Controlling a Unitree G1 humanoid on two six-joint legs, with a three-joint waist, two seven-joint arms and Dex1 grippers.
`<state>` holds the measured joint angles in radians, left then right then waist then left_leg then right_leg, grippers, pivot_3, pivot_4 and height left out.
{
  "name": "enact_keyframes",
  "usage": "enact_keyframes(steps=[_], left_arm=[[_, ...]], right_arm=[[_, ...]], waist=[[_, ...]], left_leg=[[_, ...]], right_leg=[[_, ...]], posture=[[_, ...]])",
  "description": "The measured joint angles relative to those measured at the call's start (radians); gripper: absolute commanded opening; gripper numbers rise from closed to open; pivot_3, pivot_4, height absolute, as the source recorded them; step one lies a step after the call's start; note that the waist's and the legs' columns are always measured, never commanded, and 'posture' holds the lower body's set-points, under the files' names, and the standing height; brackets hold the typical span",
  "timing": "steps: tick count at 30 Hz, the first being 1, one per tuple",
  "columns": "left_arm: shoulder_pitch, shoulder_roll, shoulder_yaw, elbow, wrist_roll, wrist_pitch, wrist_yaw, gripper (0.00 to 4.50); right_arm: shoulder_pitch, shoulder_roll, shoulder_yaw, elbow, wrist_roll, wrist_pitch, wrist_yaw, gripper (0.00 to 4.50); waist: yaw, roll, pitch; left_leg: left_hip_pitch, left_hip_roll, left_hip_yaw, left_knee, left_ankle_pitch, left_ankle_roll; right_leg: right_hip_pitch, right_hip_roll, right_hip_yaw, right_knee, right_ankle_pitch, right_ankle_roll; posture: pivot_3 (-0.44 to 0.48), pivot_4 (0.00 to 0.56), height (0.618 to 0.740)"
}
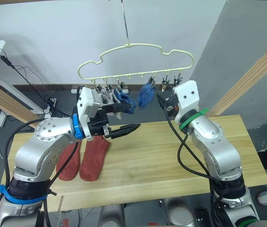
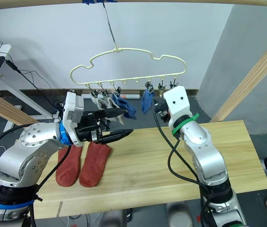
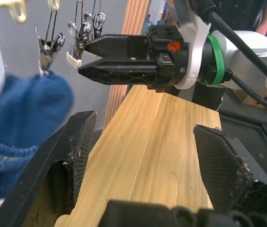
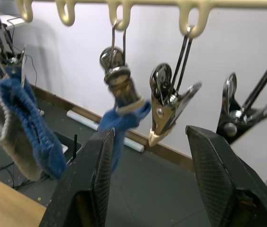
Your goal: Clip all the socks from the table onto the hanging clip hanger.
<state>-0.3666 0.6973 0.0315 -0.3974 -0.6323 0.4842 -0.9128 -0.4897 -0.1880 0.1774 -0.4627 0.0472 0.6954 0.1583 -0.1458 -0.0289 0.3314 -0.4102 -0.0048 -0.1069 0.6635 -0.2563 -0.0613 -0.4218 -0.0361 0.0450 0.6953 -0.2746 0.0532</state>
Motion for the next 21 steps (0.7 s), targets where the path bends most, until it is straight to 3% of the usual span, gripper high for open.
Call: enact_keyframes(steps=[21], left_arm=[[-0.01, -0.016, -0.006, 0.011, 0.043, -0.032, -0.022, 3.63]], right_arm=[[-0.032, 0.091, -0.041, 0.074, -0.064, -0.051, -0.06, 2.51]], waist=[[0.0, 0.0, 0.0]], left_leg=[[0.0, 0.0, 0.0, 0.0, 0.0, 0.0]], right_leg=[[0.0, 0.0, 0.0, 0.0, 0.0, 0.0]], posture=[[-0.219, 0.271, 0.74]])
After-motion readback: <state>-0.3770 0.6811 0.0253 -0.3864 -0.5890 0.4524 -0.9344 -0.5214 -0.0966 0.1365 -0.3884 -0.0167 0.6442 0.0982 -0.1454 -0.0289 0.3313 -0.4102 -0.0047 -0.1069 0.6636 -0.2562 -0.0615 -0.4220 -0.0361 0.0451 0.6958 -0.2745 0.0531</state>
